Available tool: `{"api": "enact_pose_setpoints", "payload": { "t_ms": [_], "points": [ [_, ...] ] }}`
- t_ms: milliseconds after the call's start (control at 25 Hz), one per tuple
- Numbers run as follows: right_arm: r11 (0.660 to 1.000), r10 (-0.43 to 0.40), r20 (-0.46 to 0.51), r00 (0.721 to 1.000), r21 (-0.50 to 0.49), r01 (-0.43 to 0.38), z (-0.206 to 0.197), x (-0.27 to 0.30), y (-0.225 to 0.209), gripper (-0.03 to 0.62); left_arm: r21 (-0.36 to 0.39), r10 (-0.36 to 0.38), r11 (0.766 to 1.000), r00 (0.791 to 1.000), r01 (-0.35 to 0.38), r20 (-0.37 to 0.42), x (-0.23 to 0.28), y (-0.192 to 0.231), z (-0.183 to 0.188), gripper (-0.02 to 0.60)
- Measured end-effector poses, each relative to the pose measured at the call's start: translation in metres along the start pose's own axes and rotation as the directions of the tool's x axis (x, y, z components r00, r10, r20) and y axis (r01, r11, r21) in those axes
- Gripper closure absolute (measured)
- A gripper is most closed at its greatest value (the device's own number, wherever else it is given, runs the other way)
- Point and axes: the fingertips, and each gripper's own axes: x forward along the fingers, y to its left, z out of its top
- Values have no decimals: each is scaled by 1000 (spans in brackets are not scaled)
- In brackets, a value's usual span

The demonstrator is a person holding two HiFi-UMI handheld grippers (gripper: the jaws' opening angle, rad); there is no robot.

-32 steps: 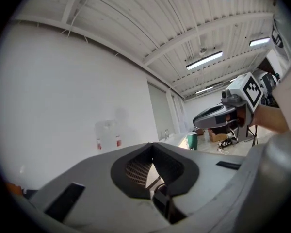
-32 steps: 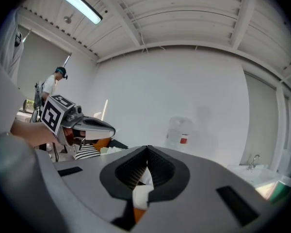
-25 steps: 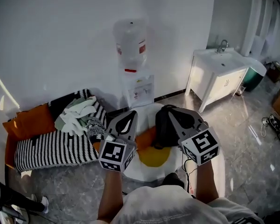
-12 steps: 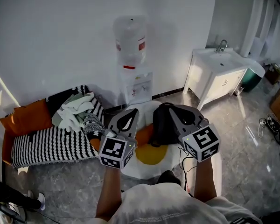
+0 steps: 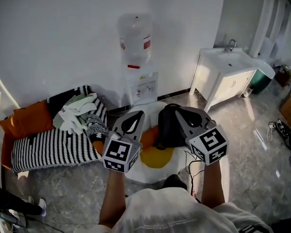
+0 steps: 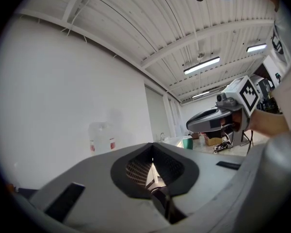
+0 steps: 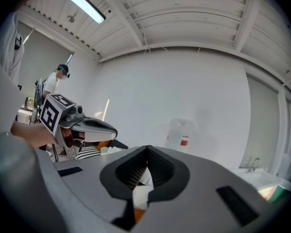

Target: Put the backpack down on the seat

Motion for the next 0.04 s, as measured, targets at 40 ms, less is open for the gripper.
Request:
{"api": "enact_pose_setpoints", "payload": {
  "t_ms": [40],
  "points": [
    [1000, 1, -1, 1000, -1, -1, -1, 0, 0, 591, 0, -3, 1000, 1000, 3, 0, 1, 0, 0, 592]
  ]
}}
